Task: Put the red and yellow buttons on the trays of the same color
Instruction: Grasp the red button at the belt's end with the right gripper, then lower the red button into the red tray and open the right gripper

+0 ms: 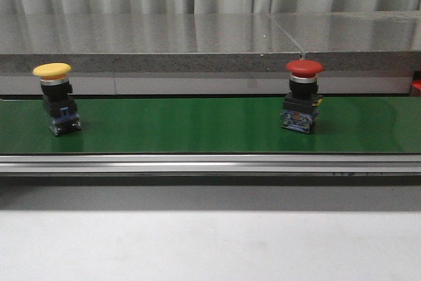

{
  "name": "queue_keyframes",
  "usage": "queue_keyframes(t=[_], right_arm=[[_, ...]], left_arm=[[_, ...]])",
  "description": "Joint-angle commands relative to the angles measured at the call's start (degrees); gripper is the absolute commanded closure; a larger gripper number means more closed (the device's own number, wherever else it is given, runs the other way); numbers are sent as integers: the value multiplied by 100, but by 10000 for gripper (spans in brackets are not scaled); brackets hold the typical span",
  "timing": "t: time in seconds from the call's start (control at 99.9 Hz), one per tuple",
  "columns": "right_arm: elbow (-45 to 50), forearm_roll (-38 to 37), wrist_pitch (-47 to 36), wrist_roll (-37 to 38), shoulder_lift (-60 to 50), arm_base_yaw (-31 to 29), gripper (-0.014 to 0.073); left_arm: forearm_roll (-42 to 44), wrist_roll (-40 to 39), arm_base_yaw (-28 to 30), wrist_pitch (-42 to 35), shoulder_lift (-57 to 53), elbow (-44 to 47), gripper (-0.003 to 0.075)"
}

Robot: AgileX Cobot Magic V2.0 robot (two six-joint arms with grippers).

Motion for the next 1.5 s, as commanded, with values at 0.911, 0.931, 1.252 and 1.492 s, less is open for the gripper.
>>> queue_keyframes(t=[0.911, 0.931, 1.252, 1.492], right_arm=[[-2566, 117, -218, -522, 4778, 1361, 155], [-2588, 117, -185, -522, 4775, 1361, 208], [-3766, 113, 1228, -516, 4775, 668, 585], [-4811, 113, 1161, -516, 4912, -785, 585]], left_arm=[[-73, -52, -51, -396, 48, -143, 739], [-73, -52, -51, -396, 48, -143, 739], [-73, -52, -51, -396, 48, -143, 739], [-73, -52, -51, -396, 48, -143, 739]])
